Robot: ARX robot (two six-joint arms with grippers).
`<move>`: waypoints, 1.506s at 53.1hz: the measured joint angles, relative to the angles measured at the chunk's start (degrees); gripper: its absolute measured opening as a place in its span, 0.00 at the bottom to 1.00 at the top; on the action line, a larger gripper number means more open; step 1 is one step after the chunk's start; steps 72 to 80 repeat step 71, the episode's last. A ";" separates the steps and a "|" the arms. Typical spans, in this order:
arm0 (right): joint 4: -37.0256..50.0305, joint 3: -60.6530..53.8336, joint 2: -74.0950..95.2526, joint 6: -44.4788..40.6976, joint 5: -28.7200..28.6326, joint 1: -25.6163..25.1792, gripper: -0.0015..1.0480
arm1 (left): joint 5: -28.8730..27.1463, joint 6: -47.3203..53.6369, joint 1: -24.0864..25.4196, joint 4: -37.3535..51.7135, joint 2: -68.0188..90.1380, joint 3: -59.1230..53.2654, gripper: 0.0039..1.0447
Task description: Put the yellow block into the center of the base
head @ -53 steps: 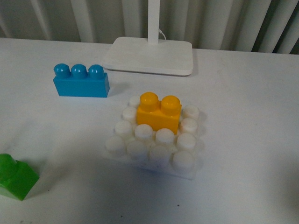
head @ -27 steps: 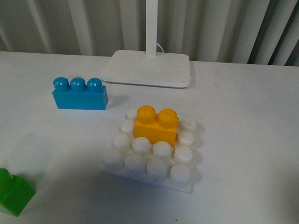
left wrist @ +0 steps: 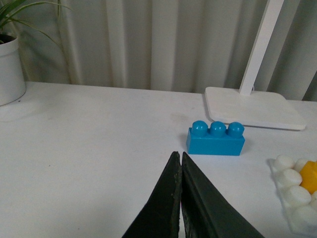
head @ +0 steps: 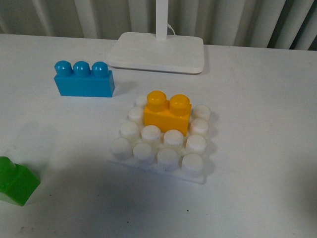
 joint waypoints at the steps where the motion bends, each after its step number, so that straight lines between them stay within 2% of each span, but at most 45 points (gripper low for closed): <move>1: 0.00 0.00 0.00 0.00 -0.02 0.00 0.91 | 0.02 0.00 0.00 -1.31 -0.96 0.00 0.03; 5: 0.00 0.00 0.00 0.00 0.02 0.00 0.91 | -0.02 0.00 0.00 -5.40 -5.51 0.00 0.03; 19: 0.00 0.00 0.00 0.00 0.00 0.00 0.91 | 0.00 -0.13 0.00 -5.86 -6.60 0.00 0.04; 39: 0.00 0.00 0.00 0.00 0.02 0.00 0.91 | 0.00 -0.15 0.00 -5.86 -6.62 0.00 0.63; 49: 0.00 0.00 0.00 0.00 0.02 0.00 0.91 | 0.02 -0.15 0.00 -5.86 -6.62 0.00 0.95; 80: 0.00 0.00 0.00 0.00 0.02 0.00 0.91 | 0.00 -0.15 0.00 -5.86 -6.62 0.00 0.94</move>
